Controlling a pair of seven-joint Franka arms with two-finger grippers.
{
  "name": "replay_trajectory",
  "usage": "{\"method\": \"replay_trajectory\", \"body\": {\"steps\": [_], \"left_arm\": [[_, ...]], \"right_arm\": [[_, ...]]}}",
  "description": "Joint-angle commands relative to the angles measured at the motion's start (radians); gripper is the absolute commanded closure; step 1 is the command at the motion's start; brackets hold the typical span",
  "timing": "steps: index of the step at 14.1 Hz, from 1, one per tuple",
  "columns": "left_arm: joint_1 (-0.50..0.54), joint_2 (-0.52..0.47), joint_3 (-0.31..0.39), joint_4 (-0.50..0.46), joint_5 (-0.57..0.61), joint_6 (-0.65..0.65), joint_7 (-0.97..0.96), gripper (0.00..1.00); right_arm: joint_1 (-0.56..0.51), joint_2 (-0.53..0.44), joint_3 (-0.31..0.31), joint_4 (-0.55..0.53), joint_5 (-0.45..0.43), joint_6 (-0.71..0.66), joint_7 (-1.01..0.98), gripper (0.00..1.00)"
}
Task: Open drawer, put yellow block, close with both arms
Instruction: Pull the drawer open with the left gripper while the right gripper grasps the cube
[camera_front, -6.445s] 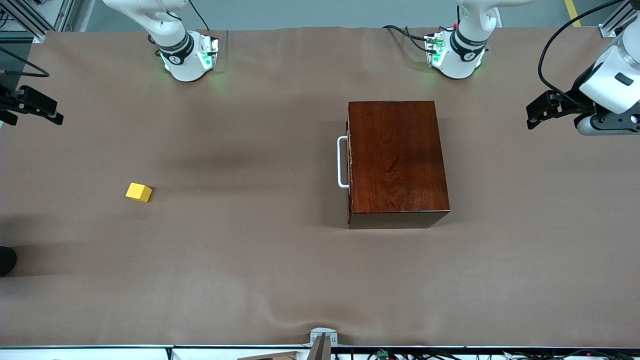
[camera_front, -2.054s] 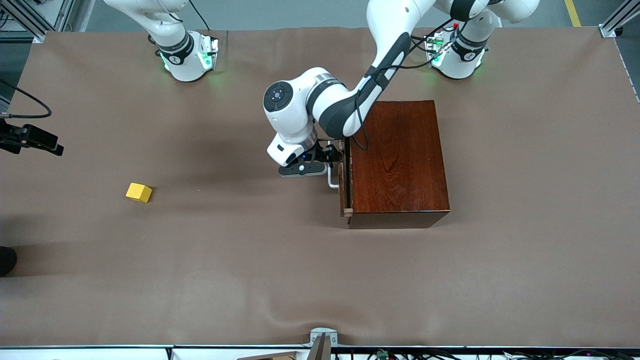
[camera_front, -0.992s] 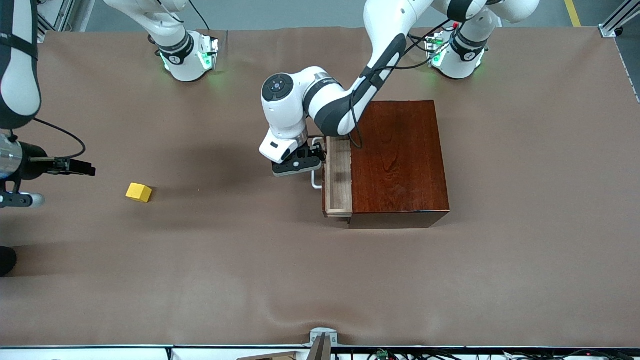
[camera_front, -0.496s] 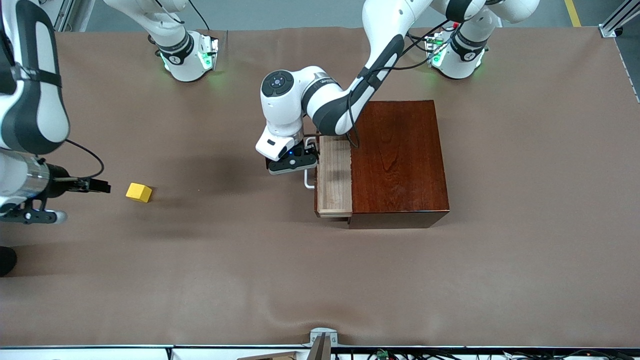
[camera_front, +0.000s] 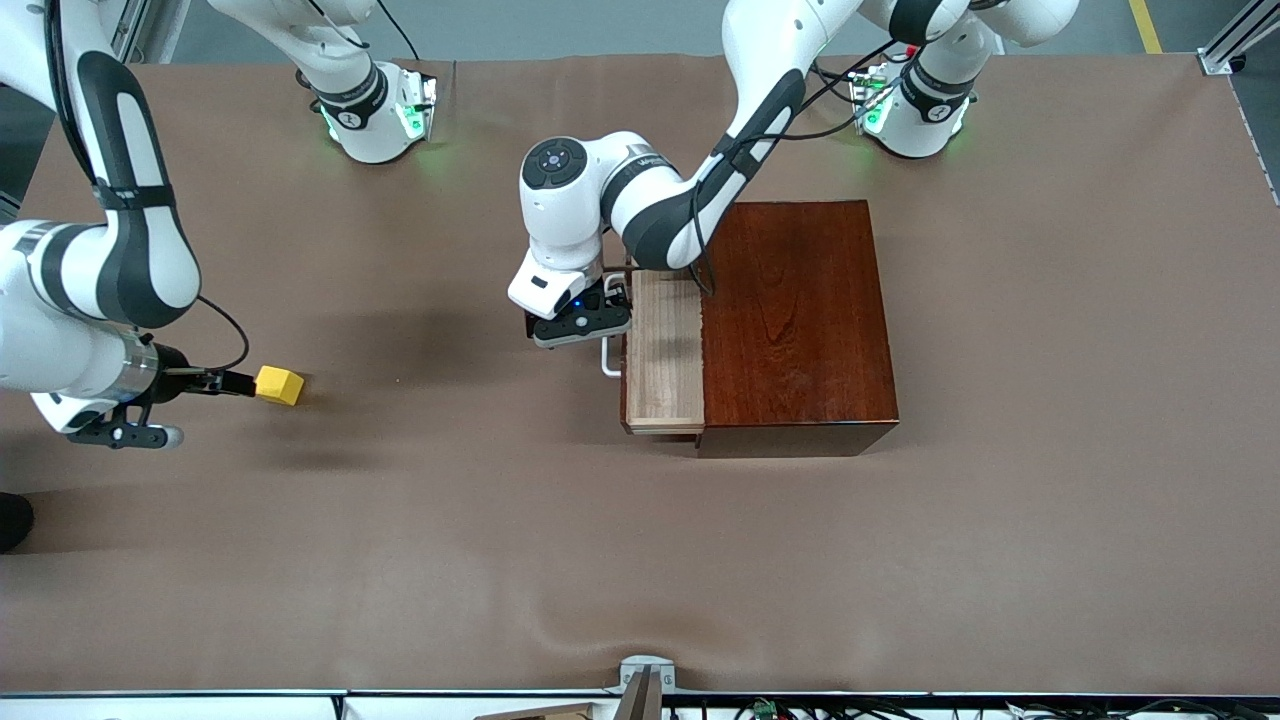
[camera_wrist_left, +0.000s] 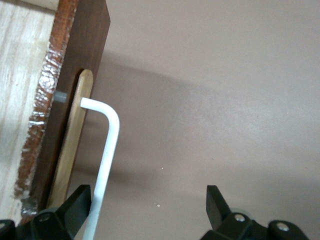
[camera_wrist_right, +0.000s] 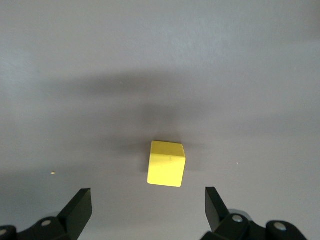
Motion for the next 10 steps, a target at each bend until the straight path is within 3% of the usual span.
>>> {"method": "replay_trajectory", "body": {"steps": [1, 6, 10], "left_arm": [[-0.025, 0.082, -0.019, 0.108, -0.033, 0.103, -0.049, 0.00], [-0.025, 0.070, -0.007, 0.099, -0.038, 0.093, -0.049, 0.00], [-0.014, 0.019, -0.003, 0.097, -0.031, 0.006, -0.048, 0.00]], "right_arm": [[-0.015, 0.019, 0.010, -0.021, 0.009, 0.044, 0.014, 0.00], [-0.041, 0.059, 0.012, -0.099, 0.009, 0.166, 0.016, 0.00], [-0.050, 0.123, 0.014, -0.118, 0.015, 0.241, 0.066, 0.00]]}}
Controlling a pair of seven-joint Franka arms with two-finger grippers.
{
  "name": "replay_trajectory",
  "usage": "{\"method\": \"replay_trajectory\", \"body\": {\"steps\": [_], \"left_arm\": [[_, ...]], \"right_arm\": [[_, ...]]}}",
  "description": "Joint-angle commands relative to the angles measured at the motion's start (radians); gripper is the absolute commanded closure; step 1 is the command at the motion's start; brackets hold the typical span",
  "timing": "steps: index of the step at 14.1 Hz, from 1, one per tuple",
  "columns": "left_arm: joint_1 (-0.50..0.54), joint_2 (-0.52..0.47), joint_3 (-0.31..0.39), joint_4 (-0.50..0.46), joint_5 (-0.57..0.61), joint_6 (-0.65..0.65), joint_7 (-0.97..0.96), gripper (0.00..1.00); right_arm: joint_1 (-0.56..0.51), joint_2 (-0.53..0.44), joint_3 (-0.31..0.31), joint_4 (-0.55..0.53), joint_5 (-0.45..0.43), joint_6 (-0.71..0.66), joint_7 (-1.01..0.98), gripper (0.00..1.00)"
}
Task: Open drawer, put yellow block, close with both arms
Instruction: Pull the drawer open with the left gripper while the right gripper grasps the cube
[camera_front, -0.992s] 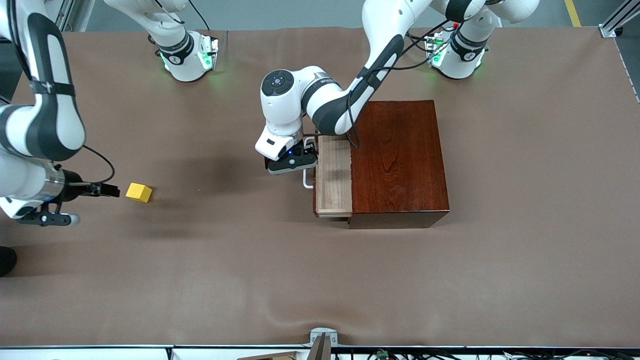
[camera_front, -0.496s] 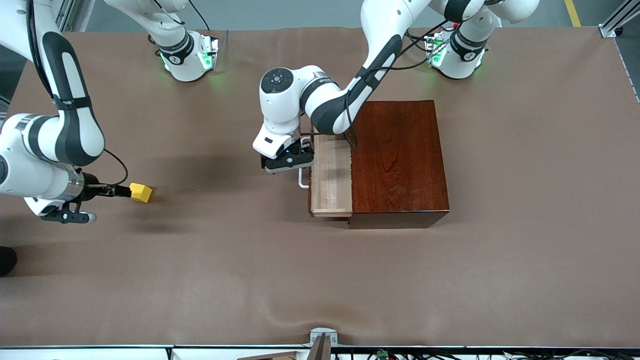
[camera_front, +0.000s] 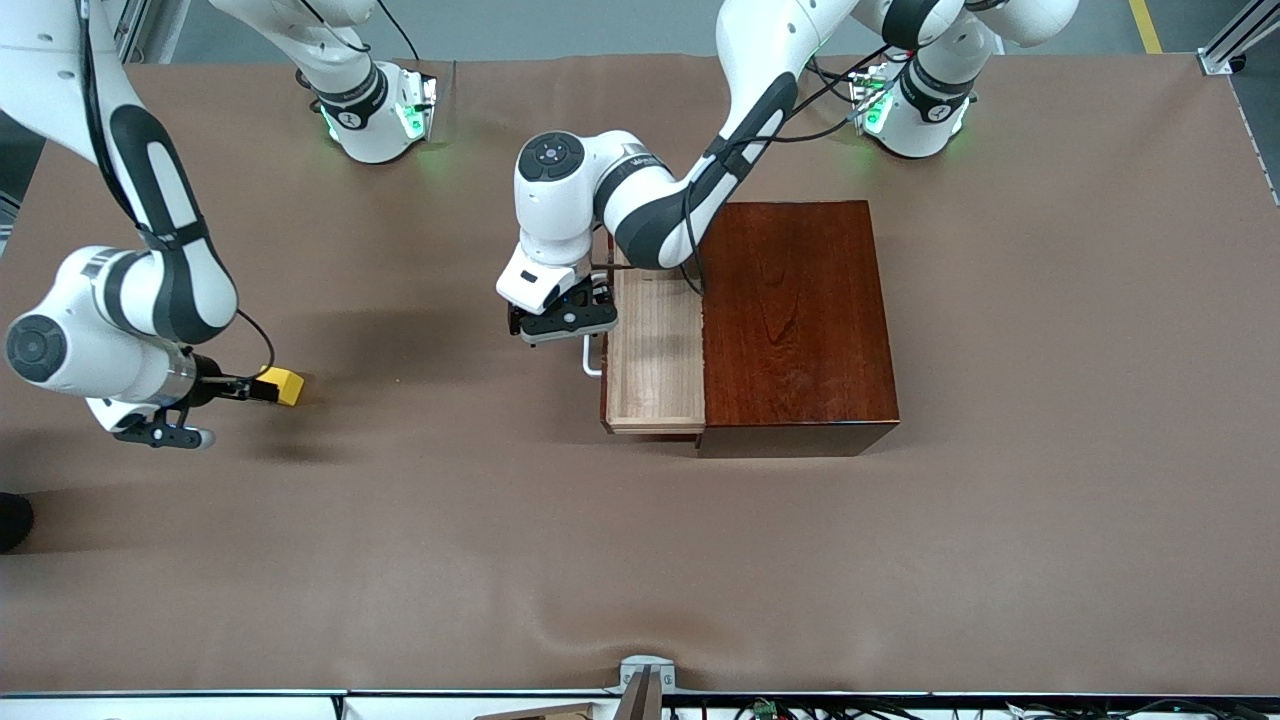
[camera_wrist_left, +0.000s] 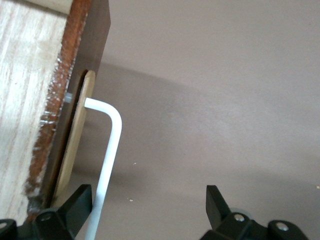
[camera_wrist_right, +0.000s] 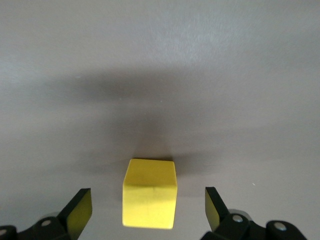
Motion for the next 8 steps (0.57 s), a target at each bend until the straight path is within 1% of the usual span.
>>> {"method": "replay_trajectory", "body": {"steps": [1, 5, 7, 8], "left_arm": [[0.000, -0.016, 0.004, 0.055, -0.009, -0.079, -0.023, 0.00], [0.006, -0.095, 0.018, 0.055, -0.003, -0.205, -0.015, 0.00], [0.021, -0.170, 0.048, 0.047, 0.001, -0.297, -0.011, 0.00], [0.054, -0.234, 0.054, 0.040, 0.001, -0.378, 0.008, 0.00]], "right_arm": [[-0.016, 0.018, 0.014, -0.008, 0.015, 0.013, 0.069, 0.00], [-0.017, 0.028, 0.014, -0.022, 0.015, 0.016, 0.083, 0.00], [-0.020, 0.028, 0.014, -0.024, 0.017, 0.006, 0.091, 0.00], [-0.019, 0.029, 0.014, -0.025, 0.017, 0.003, 0.121, 0.05]]}}
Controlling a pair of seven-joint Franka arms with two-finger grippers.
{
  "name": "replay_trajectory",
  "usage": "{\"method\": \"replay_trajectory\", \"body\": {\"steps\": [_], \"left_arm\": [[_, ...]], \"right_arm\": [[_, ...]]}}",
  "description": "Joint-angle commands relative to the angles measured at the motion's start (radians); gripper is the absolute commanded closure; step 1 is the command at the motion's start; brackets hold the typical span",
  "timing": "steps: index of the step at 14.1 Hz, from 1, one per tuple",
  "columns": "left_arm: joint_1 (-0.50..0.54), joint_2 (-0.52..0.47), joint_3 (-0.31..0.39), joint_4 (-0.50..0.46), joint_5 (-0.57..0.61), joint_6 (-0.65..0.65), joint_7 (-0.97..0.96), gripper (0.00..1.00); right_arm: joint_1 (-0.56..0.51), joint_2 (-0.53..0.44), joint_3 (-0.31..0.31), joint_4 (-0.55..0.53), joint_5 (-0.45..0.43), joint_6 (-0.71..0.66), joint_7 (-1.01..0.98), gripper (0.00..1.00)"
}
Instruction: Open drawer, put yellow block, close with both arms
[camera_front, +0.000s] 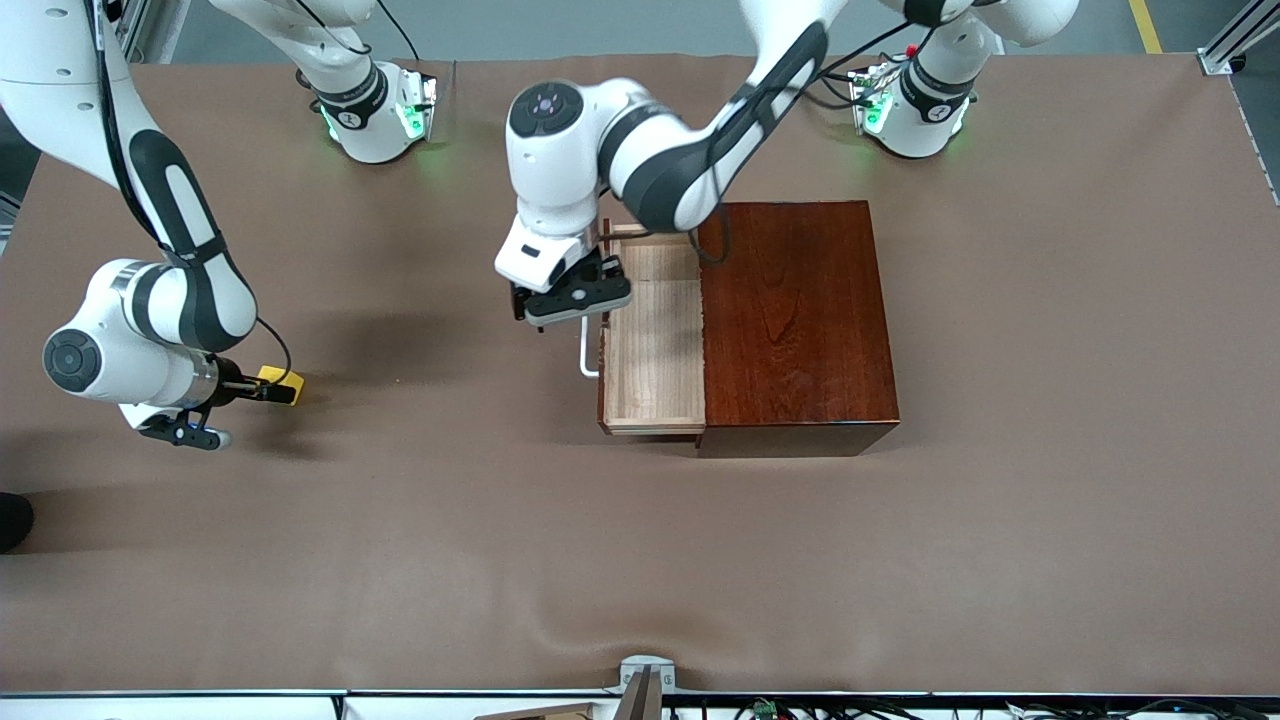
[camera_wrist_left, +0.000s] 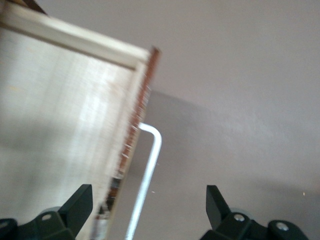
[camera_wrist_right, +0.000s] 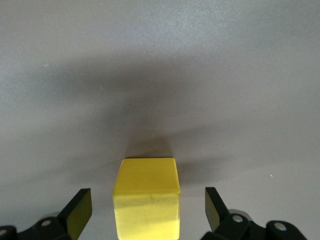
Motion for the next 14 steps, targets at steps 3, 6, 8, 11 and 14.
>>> {"method": "replay_trajectory", "body": {"steps": [3, 6, 8, 11, 14], "left_arm": [[0.133, -0.209, 0.013, -0.023, 0.017, -0.293, 0.090, 0.00], [0.259, -0.288, 0.011, -0.023, 0.018, -0.402, 0.303, 0.00], [0.351, -0.326, 0.007, -0.024, 0.017, -0.463, 0.455, 0.00], [0.472, -0.385, 0.005, -0.059, 0.009, -0.490, 0.647, 0.00], [0.565, -0.457, 0.004, -0.135, 0.006, -0.491, 0.822, 0.00]], "right_arm": [[-0.016, -0.008, 0.014, -0.027, 0.014, -0.016, 0.047, 0.58], [-0.010, -0.013, 0.015, -0.021, 0.014, -0.065, 0.047, 1.00], [-0.008, -0.019, 0.019, -0.012, 0.014, -0.102, 0.047, 1.00], [-0.007, -0.033, 0.023, 0.017, 0.046, -0.160, 0.047, 1.00], [-0.004, -0.051, 0.023, 0.046, 0.057, -0.204, 0.037, 1.00]]}}
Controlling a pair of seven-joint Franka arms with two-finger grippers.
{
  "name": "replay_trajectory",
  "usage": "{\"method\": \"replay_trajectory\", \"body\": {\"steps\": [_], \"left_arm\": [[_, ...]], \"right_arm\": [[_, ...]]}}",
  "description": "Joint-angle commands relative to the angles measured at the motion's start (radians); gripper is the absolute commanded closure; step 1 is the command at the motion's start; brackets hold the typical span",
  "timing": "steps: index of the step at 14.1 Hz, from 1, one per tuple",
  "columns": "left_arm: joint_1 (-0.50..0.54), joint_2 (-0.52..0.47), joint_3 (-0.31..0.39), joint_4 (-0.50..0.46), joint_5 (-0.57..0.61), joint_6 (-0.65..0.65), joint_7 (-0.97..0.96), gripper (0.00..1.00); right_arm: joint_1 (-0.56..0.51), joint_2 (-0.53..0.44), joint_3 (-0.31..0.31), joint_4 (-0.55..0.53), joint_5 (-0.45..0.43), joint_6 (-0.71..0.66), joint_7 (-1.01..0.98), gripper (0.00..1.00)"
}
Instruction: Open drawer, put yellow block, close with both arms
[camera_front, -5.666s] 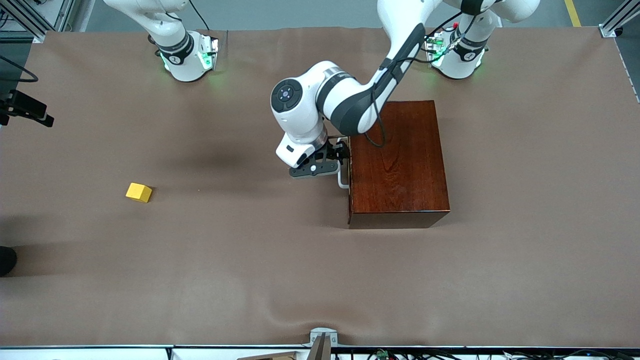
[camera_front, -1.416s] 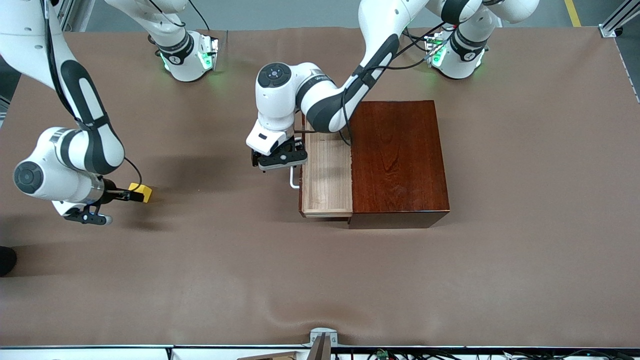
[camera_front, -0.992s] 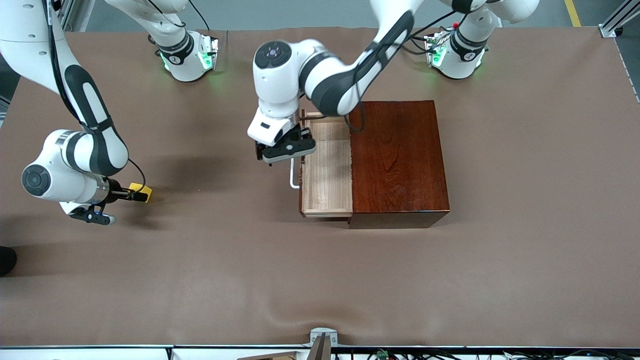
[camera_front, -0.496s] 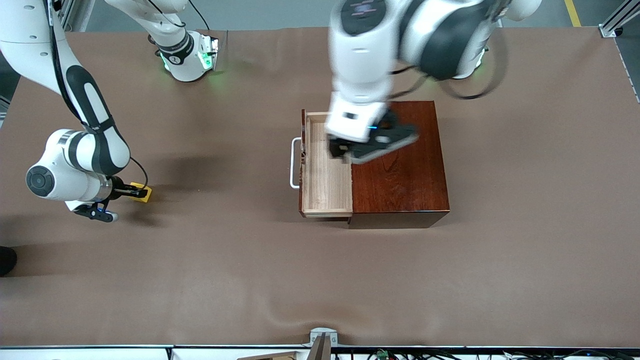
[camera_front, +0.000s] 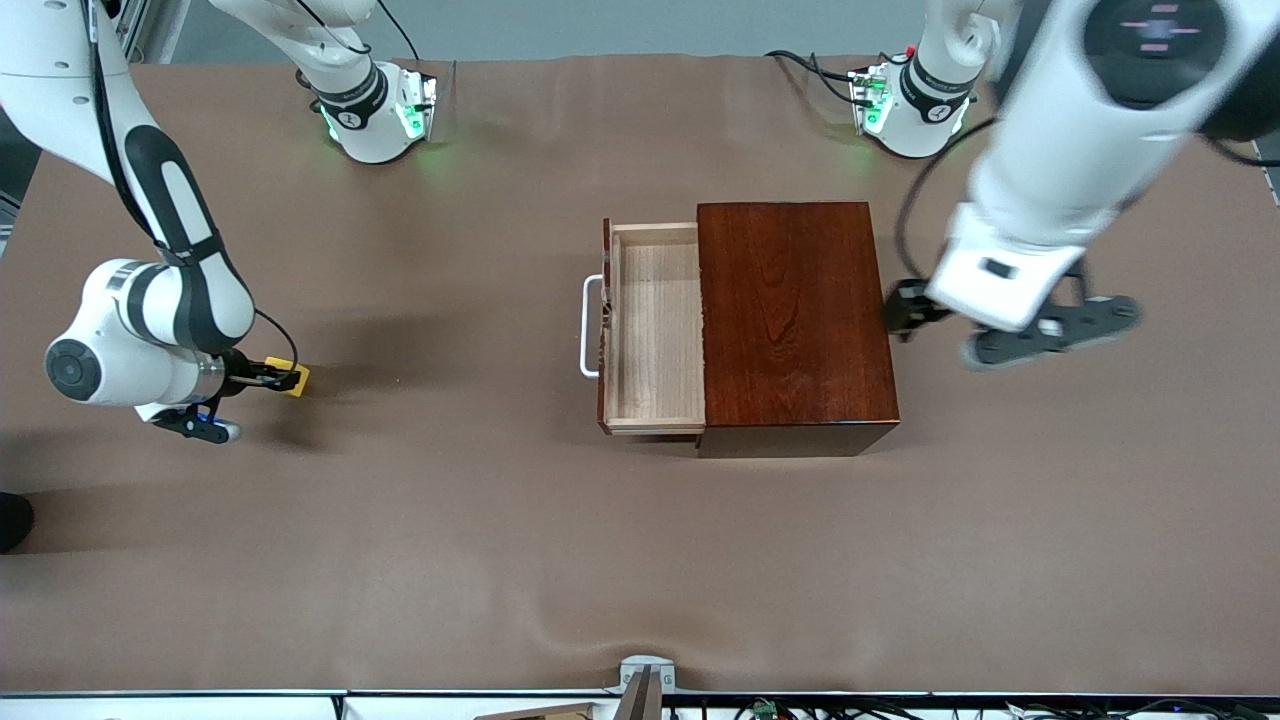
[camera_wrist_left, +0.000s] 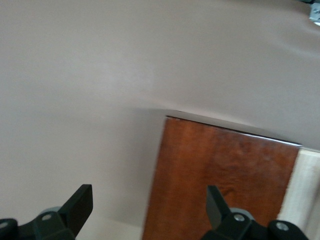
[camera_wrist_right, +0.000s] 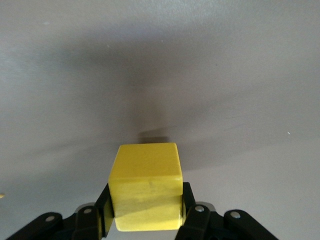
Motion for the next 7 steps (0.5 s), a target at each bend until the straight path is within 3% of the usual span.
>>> {"method": "replay_trajectory", "body": {"steps": [1, 4, 7], "left_arm": [[0.069, -0.097, -0.017, -0.113, -0.002, -0.001, 0.138, 0.00], [0.132, -0.142, -0.017, -0.170, -0.002, -0.001, 0.229, 0.00], [0.177, -0.192, -0.017, -0.235, 0.000, 0.008, 0.293, 0.00]], "right_arm": [[0.003, -0.047, 0.008, 0.010, 0.020, -0.033, -0.005, 1.00], [0.023, -0.102, 0.008, 0.033, 0.020, -0.064, -0.002, 1.00], [0.021, -0.110, 0.008, 0.153, 0.020, -0.238, -0.001, 1.00]]}}
